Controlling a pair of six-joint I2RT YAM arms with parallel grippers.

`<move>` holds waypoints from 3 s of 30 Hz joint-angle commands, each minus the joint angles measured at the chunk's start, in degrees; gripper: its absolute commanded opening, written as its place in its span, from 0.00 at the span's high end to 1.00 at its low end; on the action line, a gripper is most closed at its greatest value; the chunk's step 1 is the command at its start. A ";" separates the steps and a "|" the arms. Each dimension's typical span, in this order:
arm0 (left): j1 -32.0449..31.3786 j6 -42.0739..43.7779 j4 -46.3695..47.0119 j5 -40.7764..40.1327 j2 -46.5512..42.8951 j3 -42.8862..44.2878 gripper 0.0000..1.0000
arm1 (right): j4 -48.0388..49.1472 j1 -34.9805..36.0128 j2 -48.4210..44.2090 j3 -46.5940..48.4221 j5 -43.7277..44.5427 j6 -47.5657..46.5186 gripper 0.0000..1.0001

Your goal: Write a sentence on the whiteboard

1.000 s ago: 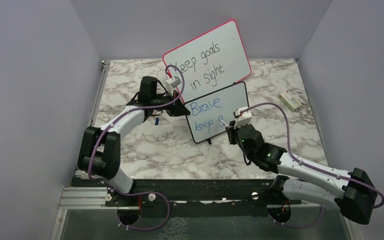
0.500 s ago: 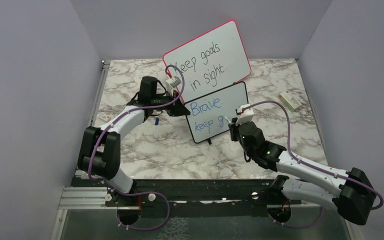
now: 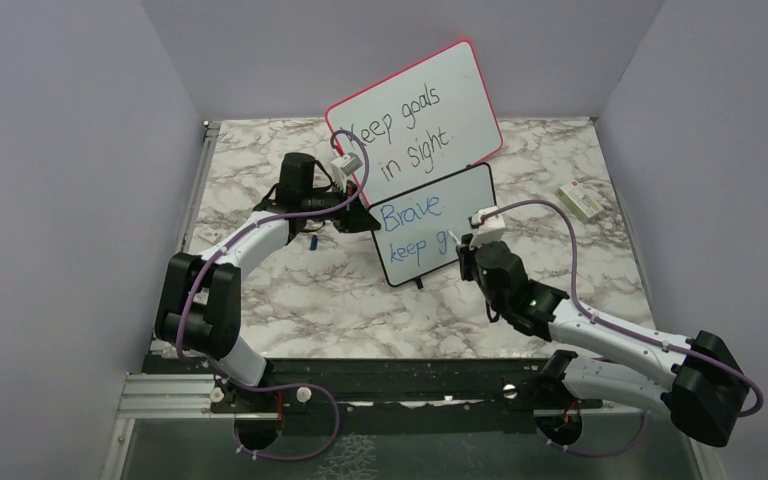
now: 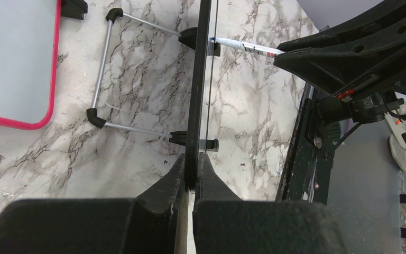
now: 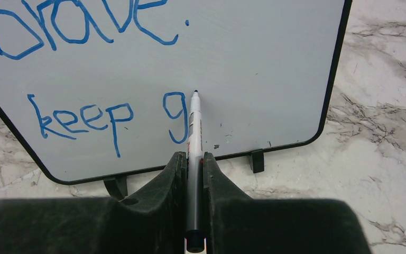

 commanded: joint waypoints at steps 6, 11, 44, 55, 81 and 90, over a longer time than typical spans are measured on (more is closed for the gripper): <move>-0.63 2.14 -3.53 -2.55 1.01 0.30 1.00 | -1.38 -0.44 -0.54 -0.09 -4.21 1.03 1.00; -0.63 2.18 -3.51 -2.60 1.00 0.27 1.00 | -2.90 -0.44 -1.04 -0.35 -4.87 1.48 1.00; -0.63 2.24 -3.49 -2.37 0.78 0.27 1.00 | -0.80 -0.85 -0.06 -0.06 2.42 1.41 0.99; -0.63 2.23 -3.49 -2.33 0.90 0.27 1.00 | 1.78 -1.22 0.50 0.91 1.71 -0.07 0.99; -0.63 2.32 -3.60 -2.51 0.68 0.27 1.00 | 1.97 -1.20 -0.87 1.39 -3.14 -1.37 0.99; -0.63 2.40 -3.71 -2.53 0.66 0.27 1.00 | 0.95 -1.29 -1.02 1.51 -3.05 -1.23 1.00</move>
